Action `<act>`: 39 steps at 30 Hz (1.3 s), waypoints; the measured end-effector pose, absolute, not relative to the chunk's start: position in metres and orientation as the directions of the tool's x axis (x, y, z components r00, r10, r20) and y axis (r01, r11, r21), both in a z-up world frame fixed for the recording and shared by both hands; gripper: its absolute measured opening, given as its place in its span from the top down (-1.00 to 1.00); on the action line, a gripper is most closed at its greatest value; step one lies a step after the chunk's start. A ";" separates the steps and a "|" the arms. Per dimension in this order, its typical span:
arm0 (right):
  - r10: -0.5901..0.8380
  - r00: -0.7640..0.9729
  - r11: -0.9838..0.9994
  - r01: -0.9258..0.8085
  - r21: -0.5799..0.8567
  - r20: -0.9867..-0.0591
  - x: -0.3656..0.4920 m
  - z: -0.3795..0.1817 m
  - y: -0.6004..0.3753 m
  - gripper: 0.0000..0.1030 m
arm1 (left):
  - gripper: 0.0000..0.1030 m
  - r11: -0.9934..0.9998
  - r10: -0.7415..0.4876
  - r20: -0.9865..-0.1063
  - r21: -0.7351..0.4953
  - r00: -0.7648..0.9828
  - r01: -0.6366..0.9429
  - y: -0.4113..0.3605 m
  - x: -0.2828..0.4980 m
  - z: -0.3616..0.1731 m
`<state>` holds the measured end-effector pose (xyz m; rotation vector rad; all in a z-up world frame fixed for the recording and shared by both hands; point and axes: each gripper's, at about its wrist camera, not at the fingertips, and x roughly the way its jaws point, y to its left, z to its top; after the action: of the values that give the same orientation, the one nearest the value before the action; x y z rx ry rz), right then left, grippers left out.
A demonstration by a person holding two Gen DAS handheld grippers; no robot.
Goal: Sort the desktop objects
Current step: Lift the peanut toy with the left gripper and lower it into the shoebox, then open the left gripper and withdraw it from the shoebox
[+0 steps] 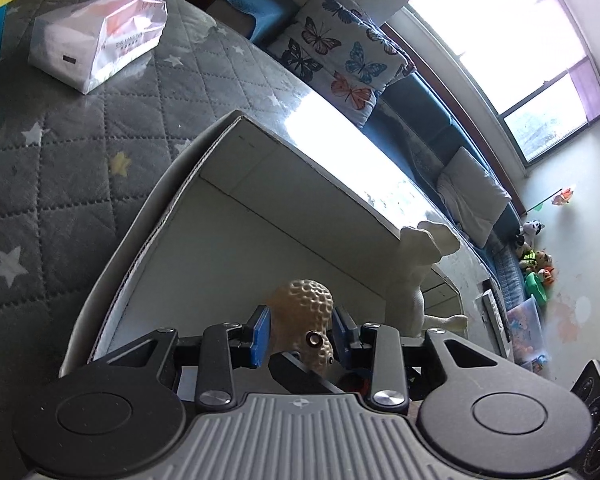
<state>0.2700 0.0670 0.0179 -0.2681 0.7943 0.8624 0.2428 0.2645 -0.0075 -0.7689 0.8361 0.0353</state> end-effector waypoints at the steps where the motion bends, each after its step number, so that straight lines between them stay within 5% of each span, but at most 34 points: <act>1: 0.576 0.392 0.639 -0.763 0.096 -0.717 0.271 0.018 0.067 0.24 | 0.31 0.736 -0.257 -0.680 -0.598 0.687 -0.316 0.264 0.242 -0.006; 16: 0.623 0.480 0.650 -0.757 0.067 -0.617 0.235 0.056 0.016 0.00 | 0.31 0.810 -0.209 -0.623 -0.542 0.754 -0.223 0.223 0.198 0.041; 35: 0.547 0.677 0.781 -0.624 0.008 -0.492 0.139 0.059 -0.130 -1.00 | 0.30 0.891 -0.309 -0.586 -0.455 0.749 0.012 0.103 0.140 0.049; 39: 0.499 0.729 0.826 -0.564 0.003 -0.469 0.128 0.057 -0.158 -1.00 | 0.30 0.907 -0.318 -0.600 -0.418 0.734 0.051 0.081 0.139 0.043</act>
<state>0.1284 -0.1576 0.0572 -0.1438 0.4745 0.5874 0.1394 0.0810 0.0427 -0.3930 0.7219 -0.2086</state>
